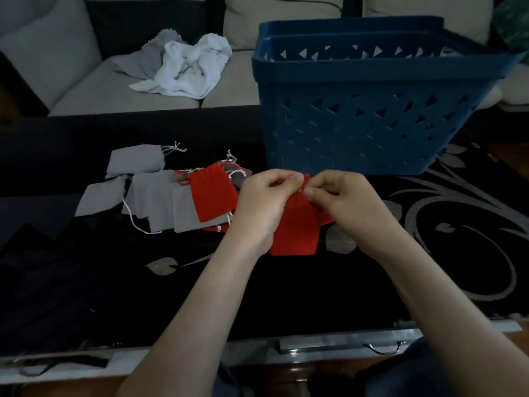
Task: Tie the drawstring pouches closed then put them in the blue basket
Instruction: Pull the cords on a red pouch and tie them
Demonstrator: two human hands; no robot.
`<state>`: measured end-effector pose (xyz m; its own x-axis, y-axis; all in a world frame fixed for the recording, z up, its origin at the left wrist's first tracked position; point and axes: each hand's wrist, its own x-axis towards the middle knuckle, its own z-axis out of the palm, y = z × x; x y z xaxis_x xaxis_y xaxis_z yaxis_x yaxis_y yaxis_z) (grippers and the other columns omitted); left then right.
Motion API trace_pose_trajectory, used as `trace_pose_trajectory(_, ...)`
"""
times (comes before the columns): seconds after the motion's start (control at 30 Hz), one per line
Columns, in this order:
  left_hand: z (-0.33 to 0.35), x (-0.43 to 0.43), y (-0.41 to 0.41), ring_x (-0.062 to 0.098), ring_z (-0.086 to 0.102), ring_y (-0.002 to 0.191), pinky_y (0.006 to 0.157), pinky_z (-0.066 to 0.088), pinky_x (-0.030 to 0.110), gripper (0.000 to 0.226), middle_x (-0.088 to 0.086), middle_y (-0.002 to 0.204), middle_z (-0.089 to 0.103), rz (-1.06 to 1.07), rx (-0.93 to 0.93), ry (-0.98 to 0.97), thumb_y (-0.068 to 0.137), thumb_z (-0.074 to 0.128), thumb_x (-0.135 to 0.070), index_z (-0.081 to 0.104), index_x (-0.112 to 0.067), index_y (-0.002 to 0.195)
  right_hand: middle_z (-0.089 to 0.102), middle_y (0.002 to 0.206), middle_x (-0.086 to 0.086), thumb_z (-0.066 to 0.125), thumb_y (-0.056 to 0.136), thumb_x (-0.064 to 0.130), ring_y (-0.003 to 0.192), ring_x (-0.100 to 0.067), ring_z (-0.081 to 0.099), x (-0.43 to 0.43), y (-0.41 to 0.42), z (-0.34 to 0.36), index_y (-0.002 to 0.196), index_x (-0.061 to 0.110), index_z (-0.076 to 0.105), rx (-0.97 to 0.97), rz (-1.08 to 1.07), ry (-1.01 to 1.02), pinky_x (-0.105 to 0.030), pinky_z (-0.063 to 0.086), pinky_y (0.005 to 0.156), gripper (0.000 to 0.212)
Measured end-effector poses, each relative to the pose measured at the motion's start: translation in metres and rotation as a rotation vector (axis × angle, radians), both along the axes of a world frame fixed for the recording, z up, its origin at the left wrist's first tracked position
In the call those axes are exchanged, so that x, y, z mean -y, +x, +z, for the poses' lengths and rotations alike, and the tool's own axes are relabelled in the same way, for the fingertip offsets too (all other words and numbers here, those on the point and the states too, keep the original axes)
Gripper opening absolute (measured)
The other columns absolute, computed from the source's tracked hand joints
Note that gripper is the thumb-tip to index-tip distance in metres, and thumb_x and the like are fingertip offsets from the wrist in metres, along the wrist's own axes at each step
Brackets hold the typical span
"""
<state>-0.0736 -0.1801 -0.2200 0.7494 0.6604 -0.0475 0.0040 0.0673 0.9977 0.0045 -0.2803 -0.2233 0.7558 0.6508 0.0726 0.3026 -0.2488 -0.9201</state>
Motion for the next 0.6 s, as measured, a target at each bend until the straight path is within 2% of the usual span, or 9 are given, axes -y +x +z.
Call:
trace_pose_trajectory(0.13,0.0024,-0.0011,0.0003,0.005,0.066,0.074,0.072,0.051,0.019,0.011,-0.007,0.073,0.071,0.045,0.018,0.033,0.086,0.067,-0.012,0.072,-0.016,0.077,0.063,0.068,-0.005,0.059,0.092,0.011,0.056,-0.008,0.053,0.0015,-0.004,0.0055,0.081,0.01,0.069,-0.185,0.019,0.095,-0.025,0.042,0.058,0.015)
trace_pose_trajectory(0.23,0.0033,-0.0016,0.0004,0.007,0.066,0.078,0.076,0.052,0.022,0.01,-0.005,0.076,0.071,0.049,0.038,0.052,0.087,0.066,-0.013,0.072,-0.016,0.079,0.063,0.068,-0.002,0.057,0.094,0.016,0.059,-0.007,0.054,0.004,-0.0046,0.0068,0.089,0.008,0.07,-0.264,0.057,0.158,-0.023,0.043,0.059,0.016)
trace_pose_trajectory(0.37,0.0019,0.0007,0.0016,0.008,0.065,0.081,0.077,0.052,0.022,0.008,-0.003,0.08,0.071,0.045,0.044,0.08,0.087,0.066,-0.012,0.072,-0.013,0.082,0.064,0.066,-0.002,0.064,0.088,0.014,0.055,-0.004,0.057,0.0017,-0.0083,0.0063,0.08,0.009,0.069,-0.228,0.059,0.17,-0.016,0.044,0.054,0.01)
trace_pose_trajectory(0.53,0.0015,0.0022,0.0011,0.01,0.063,0.079,0.078,0.05,0.025,0.01,-0.002,0.077,0.069,0.015,0.056,0.061,0.087,0.065,-0.01,0.071,-0.014,0.079,0.062,0.067,-0.009,0.066,0.087,0.016,0.062,-0.018,0.054,0.0004,-0.0038,0.0042,0.068,0.016,0.063,-0.122,-0.002,0.128,-0.032,0.043,0.062,0.019)
trace_pose_trajectory(0.6,0.0032,0.0005,0.001,0.011,0.063,0.077,0.077,0.05,0.026,0.012,-0.001,0.075,0.069,-0.018,0.064,-0.006,0.087,0.065,-0.01,0.07,-0.014,0.078,0.057,0.065,-0.008,0.065,0.088,0.015,0.061,-0.016,0.05,0.0015,-0.0017,0.0053,0.068,0.014,0.06,-0.101,0.013,0.123,-0.029,0.04,0.061,0.02)
